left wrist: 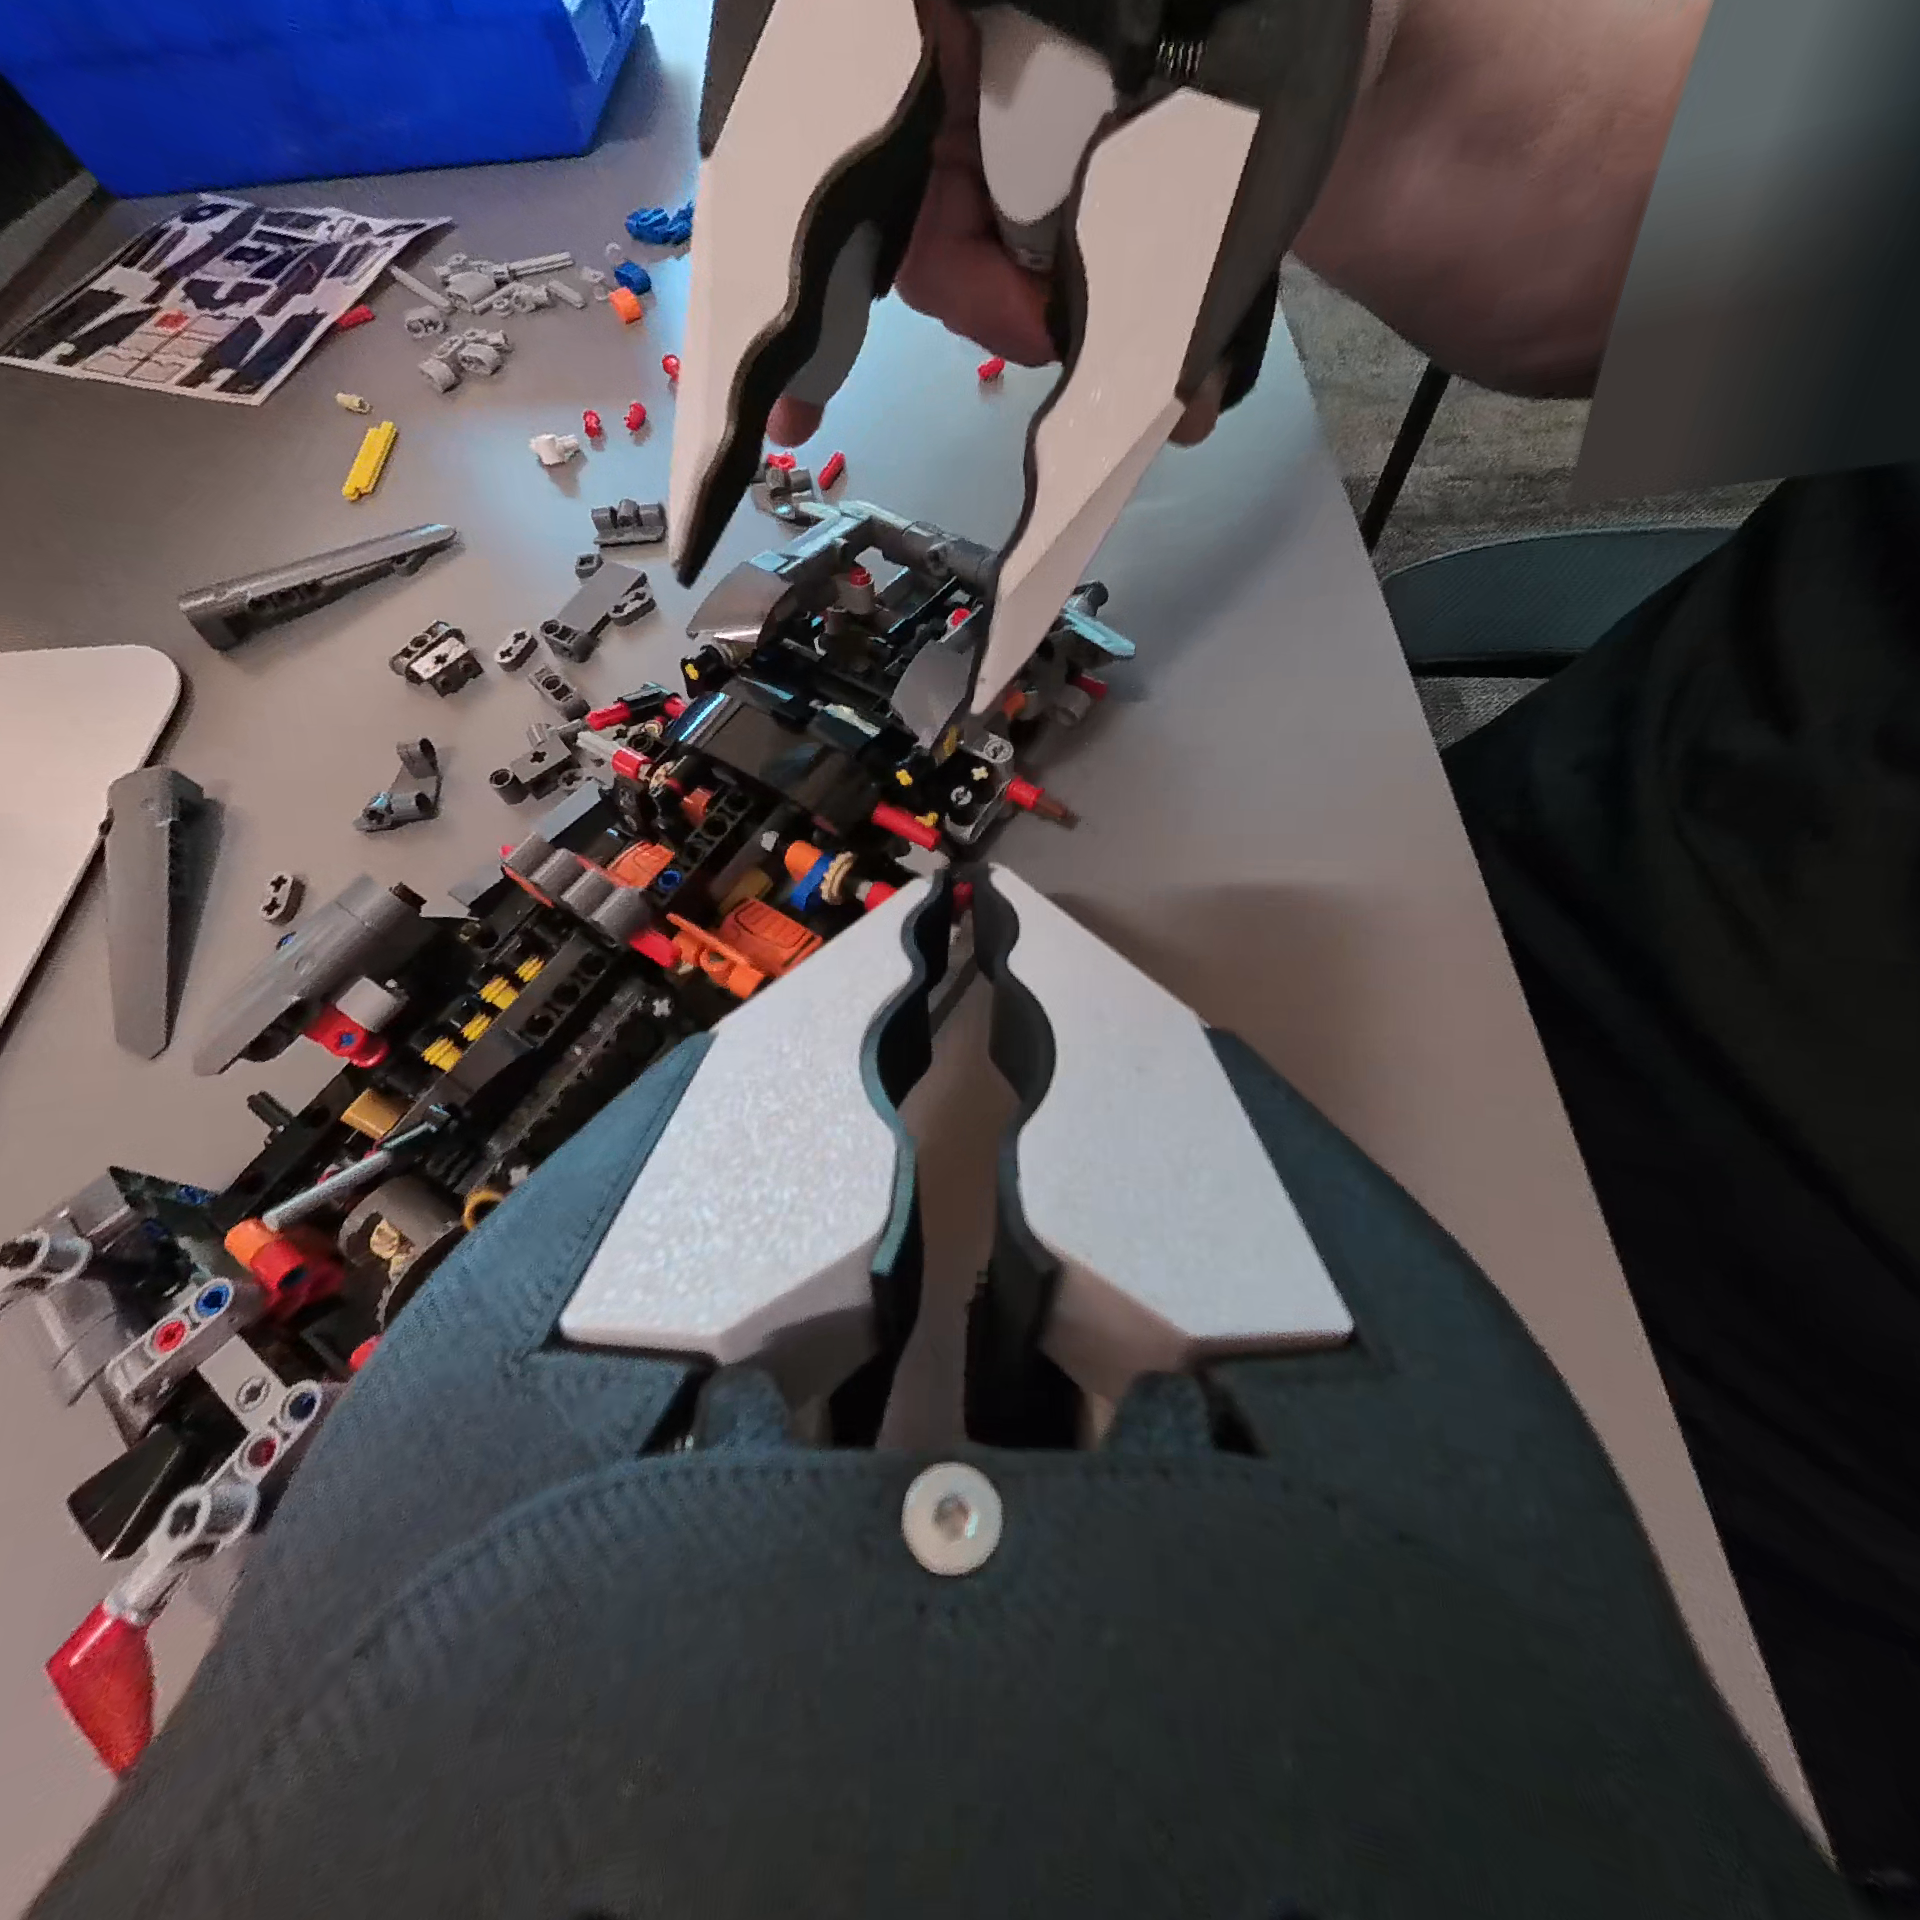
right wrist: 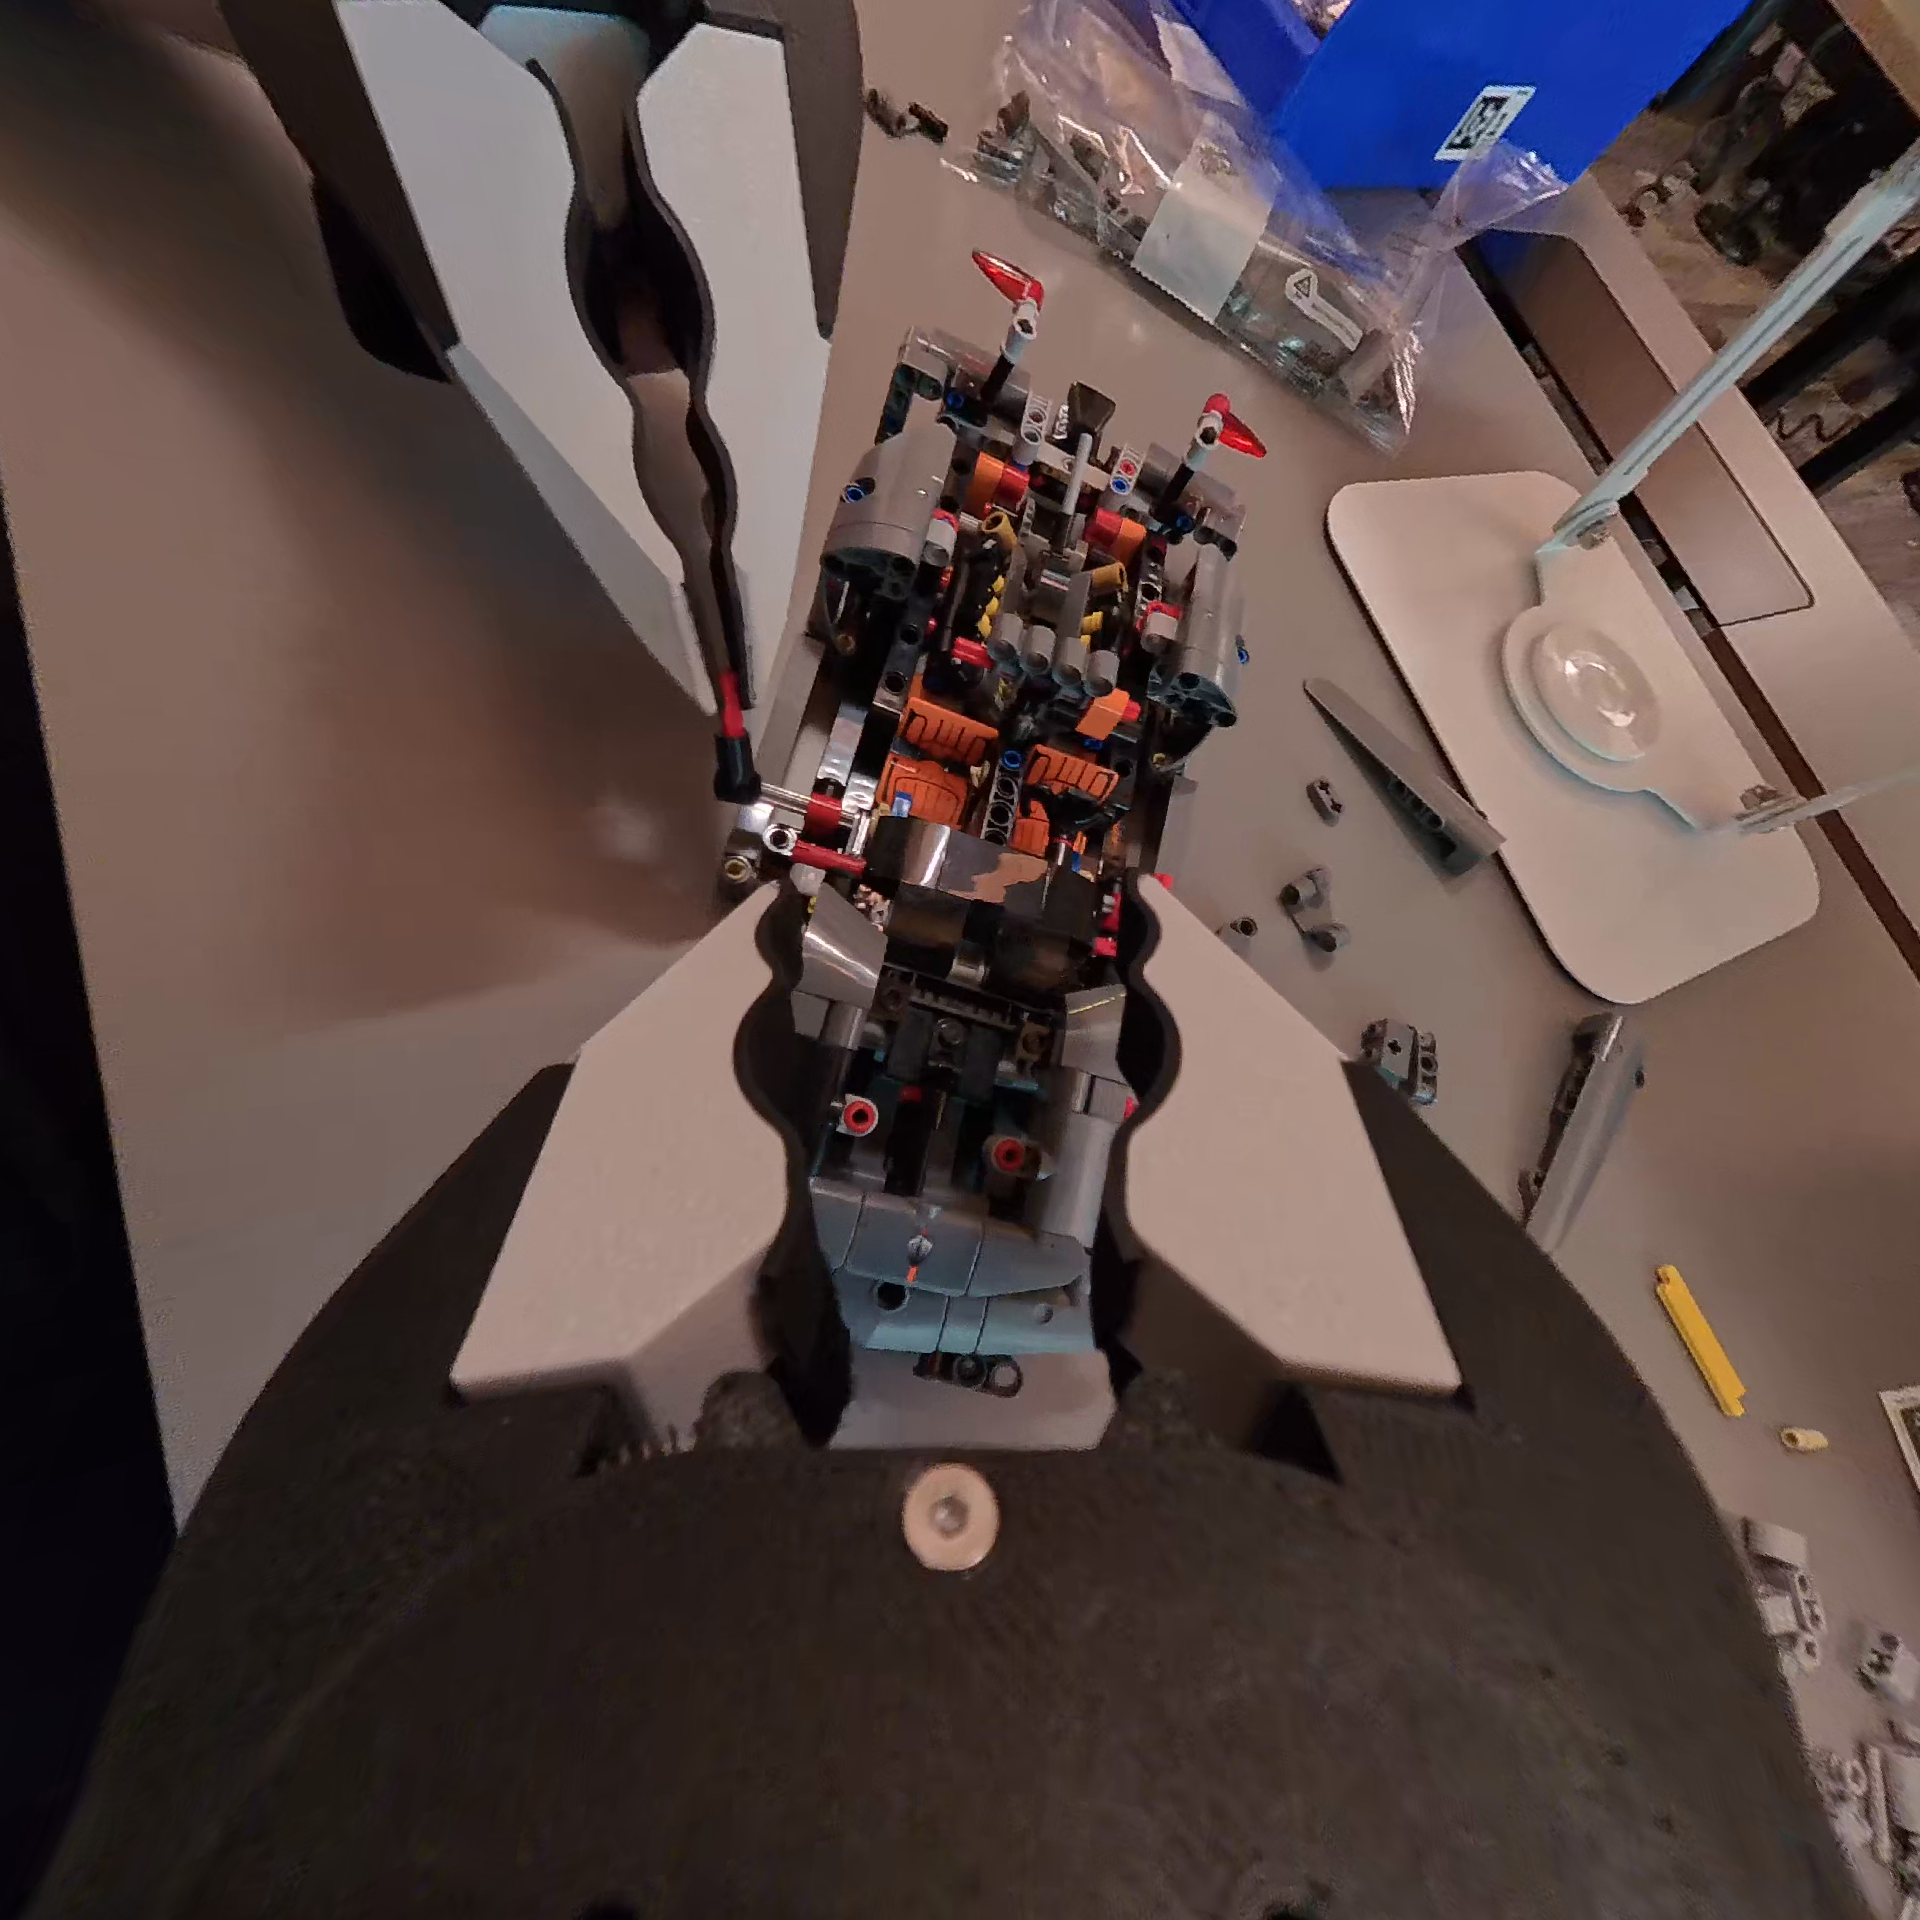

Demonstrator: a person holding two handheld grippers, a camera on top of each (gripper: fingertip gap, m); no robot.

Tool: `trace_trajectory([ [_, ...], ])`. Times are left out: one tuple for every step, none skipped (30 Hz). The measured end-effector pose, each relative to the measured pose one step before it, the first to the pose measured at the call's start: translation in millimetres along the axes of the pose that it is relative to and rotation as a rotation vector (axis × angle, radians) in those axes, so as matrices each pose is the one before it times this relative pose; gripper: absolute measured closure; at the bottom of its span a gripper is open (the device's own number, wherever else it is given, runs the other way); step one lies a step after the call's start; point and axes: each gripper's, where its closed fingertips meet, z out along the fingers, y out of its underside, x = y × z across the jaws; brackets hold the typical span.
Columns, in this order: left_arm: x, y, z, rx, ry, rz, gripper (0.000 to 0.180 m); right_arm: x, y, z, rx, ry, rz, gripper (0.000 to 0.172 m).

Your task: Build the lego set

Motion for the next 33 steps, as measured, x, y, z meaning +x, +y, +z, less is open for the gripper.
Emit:
trace_trajectory([
  [0.54, -1.4, 1.16, 0.0073, 0.0034, -0.005, 0.178, 1.91, 1.38, 1.4, -0.0076, 0.0103, 0.0027, 0.11],
  [0.49, -0.15, 1.67, -0.0017, 0.0006, 0.0015, 0.178, 1.68, 1.92, 1.69, -0.0106, 0.0069, 0.0039, 0.108],
  [0.36, 0.84, 1.98, -0.0086, -0.0033, 0.009, 0.178, 0.38, 0.74, 1.53, -0.0028, -0.0028, 0.0038, 0.107],
  [0.52, 0.34, 1.68, -0.0076, -0.0059, 0.014, 0.178, 0.16, 0.23, 1.17, 0.0022, -0.0078, 0.0082, 0.106],
  [-0.19, -0.77, 0.91, -0.0029, -0.0107, 0.0134, 0.178, 0.17, 0.51, 1.1, 0.0017, -0.0099, 0.0129, 0.105],
  [-0.46, -0.04, 0.62, -0.0079, -0.0081, 0.0093, 0.178, -0.08, 0.41, 0.8, 0.0015, -0.0114, 0.0121, 0.105],
  [-0.24, 0.27, 0.68, -0.0064, -0.0009, 0.0046, 0.178, -0.46, 0.11, 0.56, 0.0017, -0.0096, 0.0077, 0.104],
  [-0.62, -0.47, 0.48, 0.0035, 0.0019, -0.0042, 0.179, -0.42, 0.14, 0.57, -0.0001, -0.0055, 0.0044, 0.103],
  [-1.09, -0.85, 0.34, 0.0087, 0.0038, -0.011, 0.179, -0.73, -0.06, 0.46, 0.0002, -0.0043, -0.0016, 0.103],
  [-0.69, 0.33, 0.68, 0.0028, 0.0081, -0.0117, 0.179, -1.09, -0.17, 0.55, 0.0, -0.0039, -0.0049, 0.103],
  [-0.65, 0.27, 0.7, 0.0033, 0.0054, -0.0079, 0.179, -0.49, -0.14, 0.8, -0.0016, 0.001, -0.0053, 0.102],
  [-1.61, 0.02, 0.73, 0.0037, -0.0039, -0.004, 0.179, -0.16, -0.02, 0.92, -0.003, 0.005, -0.0087, 0.102],
  [-0.11, 0.77, 1.03, -0.0028, 0.0034, -0.0031, 0.179, 0.22, 0.73, 0.89, -0.0073, 0.0074, -0.0094, 0.102],
  [0.52, 0.47, 1.0, -0.0022, 0.0065, -0.0017, 0.179, 1.13, 1.58, 0.93, -0.0125, 0.0091, -0.0033, 0.1],
  [0.23, -0.15, 0.94, 0.0018, 0.0029, 0.0001, 0.179, 0.8, 0.96, 0.72, -0.0067, 0.0044, 0.0005, 0.1],
  [-0.82, -0.51, 0.65, 0.0037, -0.0039, 0.0018, 0.179, -0.34, -0.44, 0.4, 0.0028, -0.0039, 0.0023, 0.099],
  [0.15, -0.08, 0.69, -0.0005, 0.004, -0.0024, 0.179, -0.64, -0.58, 0.23, 0.0032, -0.0056, 0.004, 0.099],
  [0.06, 0.27, 0.59, -0.0011, 0.0037, -0.0034, 0.179, -0.15, -0.07, 0.21, -0.0003, -0.002, 0.0017, 0.098],
  [-0.49, 0.01, 0.45, 0.0023, -0.001, -0.0017, 0.179, 0.13, 0.12, 0.22, -0.0012, -0.0004, 0.0005, 0.098],
  [-0.57, 0.82, 0.43, -0.0021, -0.0008, -0.0038, 0.179, 0.34, 0.14, 0.27, -0.0011, -0.0013, 0.0045, 0.098],
  [-0.05, 0.63, 0.22, -0.0013, 0.0024, -0.0055, 0.179, 0.24, 0.43, 0.55, -0.0015, -0.003, 0.0069, 0.097],
  [-0.53, -0.56, -0.45, 0.0054, -0.0013, -0.0043, 0.179, 0.37, 0.45, 0.63, -0.0012, -0.0029, 0.0049, 0.097],
  [-0.92, -1.15, -0.64, 0.0088, -0.0042, -0.0041, 0.179, 0.07, 0.04, 0.38, 0.0005, -0.002, 0.0008, 0.097],
  [-0.41, -0.29, -0.74, 0.0008, 0.0006, -0.0034, 0.179, -0.34, -0.21, 0.22, 0.001, -0.0016, -0.002, 0.097],
  [0.08, 0.49, -0.8, -0.0073, 0.0028, 0.0028, 0.179, -1.04, -0.98, -0.04, 0.0032, -0.0016, -0.0048, 0.097],
  [-0.28, 0.2, -0.5, -0.0054, -0.0028, 0.0086, 0.179, -1.16, -1.43, -0.26, 0.0036, 0.0013, -0.0065, 0.098],
  [-0.39, -0.16, -0.14, -0.0027, -0.004, 0.0052, 0.179, -0.66, -0.51, 0.05, -0.0047, 0.0049, -0.007, 0.098],
  [0.31, -0.41, 0.21, 0.0003, 0.0004, -0.0001, 0.179, -0.33, 0.37, 0.55, -0.0088, 0.0068, -0.0103, 0.098],
  [0.16, -0.4, 0.35, 0.0007, 0.0011, -0.0006, 0.179, -0.28, 0.6, 0.77, -0.0079, 0.0052, -0.0095, 0.097],
  [-0.44, -0.03, 0.15, -0.0003, -0.0007, -0.0019, 0.179, -0.15, 0.78, 0.74, -0.0073, 0.0005, -0.0011, 0.098],
  [-0.29, -0.35, 0.04, 0.0004, 0.0029, -0.0043, 0.179, 0.16, 0.08, 0.38, -0.0022, -0.0013, 0.0048, 0.097],
  [-0.24, 0.04, -0.09, -0.0017, 0.0023, -0.0033, 0.179, 0.68, -1.03, 0.06, 0.0046, 0.0008, 0.0055, 0.097],
  [-0.47, 0.1, -0.08, -0.0039, -0.0003, -0.0019, 0.179, 0.69, -1.23, -0.14, 0.0034, 0.0019, 0.0055, 0.095],
])
